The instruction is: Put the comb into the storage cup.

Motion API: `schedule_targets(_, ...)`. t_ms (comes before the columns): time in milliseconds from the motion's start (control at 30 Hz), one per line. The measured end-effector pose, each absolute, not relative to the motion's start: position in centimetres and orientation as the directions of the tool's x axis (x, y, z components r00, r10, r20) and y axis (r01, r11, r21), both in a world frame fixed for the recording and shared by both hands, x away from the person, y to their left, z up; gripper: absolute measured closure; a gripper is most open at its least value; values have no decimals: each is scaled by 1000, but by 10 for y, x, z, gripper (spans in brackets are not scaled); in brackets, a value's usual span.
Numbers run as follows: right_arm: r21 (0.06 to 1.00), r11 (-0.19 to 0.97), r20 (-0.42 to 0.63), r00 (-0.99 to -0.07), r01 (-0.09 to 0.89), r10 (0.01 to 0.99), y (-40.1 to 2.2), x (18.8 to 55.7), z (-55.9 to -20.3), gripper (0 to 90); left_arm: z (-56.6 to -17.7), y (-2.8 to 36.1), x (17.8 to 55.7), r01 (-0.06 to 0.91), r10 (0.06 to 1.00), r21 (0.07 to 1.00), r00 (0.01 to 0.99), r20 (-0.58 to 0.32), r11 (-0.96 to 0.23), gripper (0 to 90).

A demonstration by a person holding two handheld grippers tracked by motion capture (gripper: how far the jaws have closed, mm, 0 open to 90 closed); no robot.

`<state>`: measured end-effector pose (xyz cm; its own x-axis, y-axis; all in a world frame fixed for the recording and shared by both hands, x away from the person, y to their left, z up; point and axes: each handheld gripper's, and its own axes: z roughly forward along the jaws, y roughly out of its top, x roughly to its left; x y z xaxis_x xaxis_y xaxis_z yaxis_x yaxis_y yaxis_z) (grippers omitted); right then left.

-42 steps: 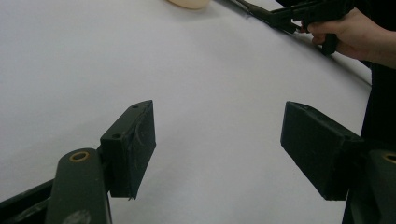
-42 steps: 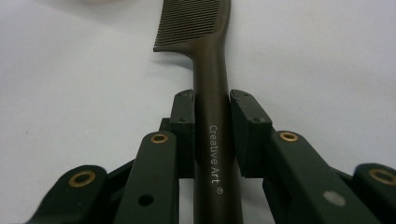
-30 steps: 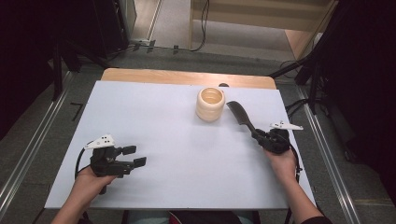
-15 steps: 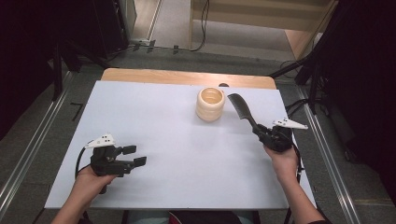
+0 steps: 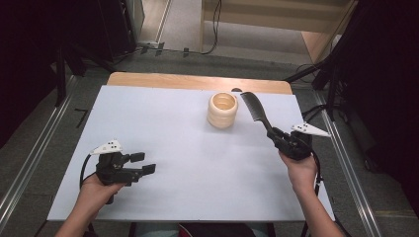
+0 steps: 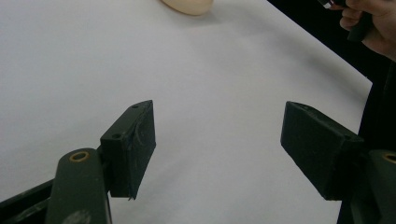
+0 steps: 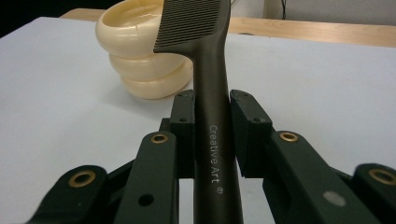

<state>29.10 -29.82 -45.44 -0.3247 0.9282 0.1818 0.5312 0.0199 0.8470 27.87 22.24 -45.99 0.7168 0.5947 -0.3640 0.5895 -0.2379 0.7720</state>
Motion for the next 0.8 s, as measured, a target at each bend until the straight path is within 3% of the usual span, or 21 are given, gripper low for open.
schedule_targets(800, 854, 49, 201, -416, 518, 887, -243, 289, -439, 703, -436, 197, 299, 644, 592, 739, 679, -434, -196, 251)
